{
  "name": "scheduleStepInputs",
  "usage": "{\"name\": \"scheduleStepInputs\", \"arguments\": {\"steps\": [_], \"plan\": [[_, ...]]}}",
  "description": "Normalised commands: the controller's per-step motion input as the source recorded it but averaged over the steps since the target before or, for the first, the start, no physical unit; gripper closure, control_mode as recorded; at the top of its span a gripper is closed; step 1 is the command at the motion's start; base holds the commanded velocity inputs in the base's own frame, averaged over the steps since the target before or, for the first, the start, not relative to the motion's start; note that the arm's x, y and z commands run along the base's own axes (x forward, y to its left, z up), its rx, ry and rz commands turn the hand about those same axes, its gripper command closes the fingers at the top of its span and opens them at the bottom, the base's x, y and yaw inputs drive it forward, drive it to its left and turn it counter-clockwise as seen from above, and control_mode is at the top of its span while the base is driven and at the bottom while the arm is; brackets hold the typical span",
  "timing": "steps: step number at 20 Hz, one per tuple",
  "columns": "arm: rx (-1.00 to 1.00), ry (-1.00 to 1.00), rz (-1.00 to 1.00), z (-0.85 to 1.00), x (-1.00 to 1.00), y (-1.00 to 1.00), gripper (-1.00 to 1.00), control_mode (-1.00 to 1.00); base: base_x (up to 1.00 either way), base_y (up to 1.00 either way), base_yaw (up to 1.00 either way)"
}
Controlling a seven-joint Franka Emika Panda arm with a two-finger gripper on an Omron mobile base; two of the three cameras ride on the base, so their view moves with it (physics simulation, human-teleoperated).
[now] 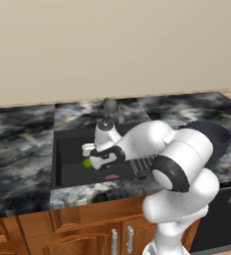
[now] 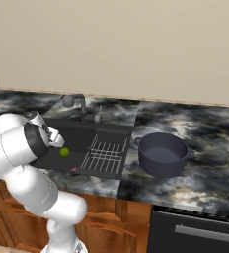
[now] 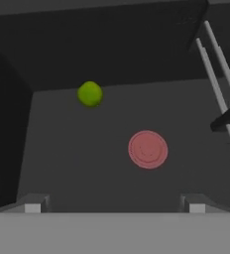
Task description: Dump the lime from the pot into the sink. Then turn on the water and wash the lime. Then turn off the water and put the lime back in the pot.
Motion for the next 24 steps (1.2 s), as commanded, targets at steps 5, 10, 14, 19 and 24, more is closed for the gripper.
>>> {"name": "scheduleStepInputs", "arguments": {"steps": [5,10,14,19,24], "plan": [[0.00,0.00,0.00,-0.27,0.31,0.02,-1.00,-1.00,0.00,0.00,0.00],[0.00,0.00,0.00,-0.22,0.30,0.08,-1.00,-1.00,0.00,0.00,0.00],[0.00,0.00,0.00,-0.17,0.26,0.11,-1.00,-1.00,0.00,0.00,0.00],[0.00,0.00,0.00,-0.19,0.28,0.04,-1.00,-1.00,0.00,0.00,0.00],[-0.02,0.00,0.00,-0.27,0.29,0.02,-1.00,-1.00,0.00,0.00,0.00]]}}
